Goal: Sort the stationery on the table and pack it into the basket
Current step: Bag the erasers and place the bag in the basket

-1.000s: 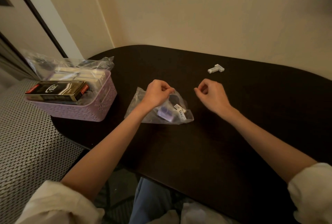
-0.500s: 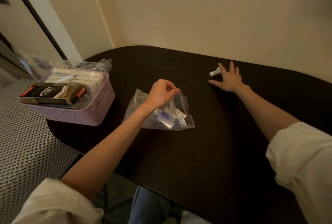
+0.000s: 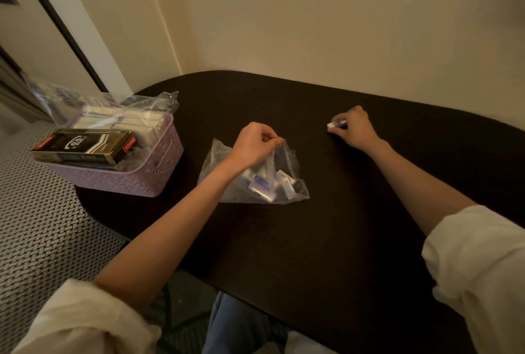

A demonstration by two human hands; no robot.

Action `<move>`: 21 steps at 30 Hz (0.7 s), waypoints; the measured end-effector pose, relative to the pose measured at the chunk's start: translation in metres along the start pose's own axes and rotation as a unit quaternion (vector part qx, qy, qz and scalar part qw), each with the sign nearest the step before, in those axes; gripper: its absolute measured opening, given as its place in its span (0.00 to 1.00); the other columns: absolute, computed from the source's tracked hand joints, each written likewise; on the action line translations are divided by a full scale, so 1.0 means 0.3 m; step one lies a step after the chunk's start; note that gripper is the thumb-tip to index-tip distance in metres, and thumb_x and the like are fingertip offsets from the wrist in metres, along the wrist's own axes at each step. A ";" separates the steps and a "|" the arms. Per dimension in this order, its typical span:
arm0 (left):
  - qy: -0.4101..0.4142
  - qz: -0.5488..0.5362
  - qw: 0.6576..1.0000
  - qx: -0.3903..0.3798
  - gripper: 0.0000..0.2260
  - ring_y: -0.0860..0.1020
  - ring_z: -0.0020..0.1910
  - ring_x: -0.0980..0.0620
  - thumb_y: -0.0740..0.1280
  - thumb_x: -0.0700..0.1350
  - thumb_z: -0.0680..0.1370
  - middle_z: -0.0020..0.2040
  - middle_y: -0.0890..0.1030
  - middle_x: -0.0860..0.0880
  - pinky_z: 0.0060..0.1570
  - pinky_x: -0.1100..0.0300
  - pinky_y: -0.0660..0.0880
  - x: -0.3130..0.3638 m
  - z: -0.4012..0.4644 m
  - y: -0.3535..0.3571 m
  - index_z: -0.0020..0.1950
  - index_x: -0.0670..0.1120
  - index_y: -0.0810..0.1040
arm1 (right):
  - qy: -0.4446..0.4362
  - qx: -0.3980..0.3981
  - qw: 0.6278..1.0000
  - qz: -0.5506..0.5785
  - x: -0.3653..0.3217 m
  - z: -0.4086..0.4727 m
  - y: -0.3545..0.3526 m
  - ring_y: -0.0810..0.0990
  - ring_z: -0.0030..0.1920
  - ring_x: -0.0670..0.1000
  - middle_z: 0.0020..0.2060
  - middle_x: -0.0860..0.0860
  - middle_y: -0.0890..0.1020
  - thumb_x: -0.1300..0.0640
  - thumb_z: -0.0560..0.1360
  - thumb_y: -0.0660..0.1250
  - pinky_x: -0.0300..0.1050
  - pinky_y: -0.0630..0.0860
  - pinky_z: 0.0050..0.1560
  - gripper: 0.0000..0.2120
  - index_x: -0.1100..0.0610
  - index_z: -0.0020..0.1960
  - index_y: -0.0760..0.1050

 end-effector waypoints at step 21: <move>0.003 0.022 1.000 0.005 0.06 0.75 0.32 0.59 0.67 0.44 0.78 0.34 0.78 0.52 0.36 0.67 0.70 -0.014 -0.034 -0.022 0.47 0.44 0.83 | -0.131 -0.089 0.969 0.187 -0.490 -0.493 -0.014 0.75 0.63 0.45 0.57 0.48 0.81 0.60 0.72 0.72 0.37 0.68 0.60 0.12 0.54 0.55 0.81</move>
Point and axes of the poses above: each hand's wrist, its own z-axis towards the middle knuckle, its own y-axis out of the palm, x = y × z, the point moved 10 cm from there along z, towards the middle knuckle
